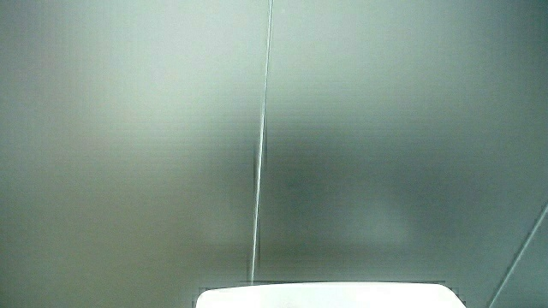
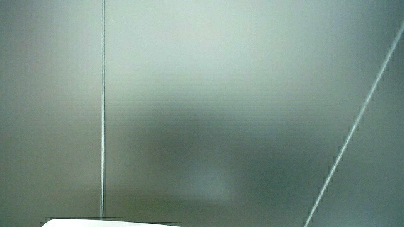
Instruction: Pick coca cola
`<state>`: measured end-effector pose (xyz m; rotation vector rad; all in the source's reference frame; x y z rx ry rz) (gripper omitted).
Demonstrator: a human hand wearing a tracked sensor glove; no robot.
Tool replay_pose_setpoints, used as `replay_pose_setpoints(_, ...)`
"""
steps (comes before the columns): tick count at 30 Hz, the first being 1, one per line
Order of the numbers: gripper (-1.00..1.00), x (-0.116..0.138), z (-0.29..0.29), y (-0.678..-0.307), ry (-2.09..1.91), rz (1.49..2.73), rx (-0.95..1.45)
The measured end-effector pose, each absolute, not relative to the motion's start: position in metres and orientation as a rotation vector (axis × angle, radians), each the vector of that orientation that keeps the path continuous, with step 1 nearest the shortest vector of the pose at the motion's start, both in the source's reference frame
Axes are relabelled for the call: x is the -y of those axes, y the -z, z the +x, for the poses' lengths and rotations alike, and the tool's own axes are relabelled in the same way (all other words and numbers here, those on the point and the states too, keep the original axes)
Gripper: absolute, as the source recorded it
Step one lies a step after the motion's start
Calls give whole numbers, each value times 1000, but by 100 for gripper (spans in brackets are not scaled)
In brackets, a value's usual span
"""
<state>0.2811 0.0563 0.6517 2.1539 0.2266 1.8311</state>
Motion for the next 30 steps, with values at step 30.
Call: replay_pose_setpoints(30, 39, -37, 256, -654, -2077, 2163, -223)
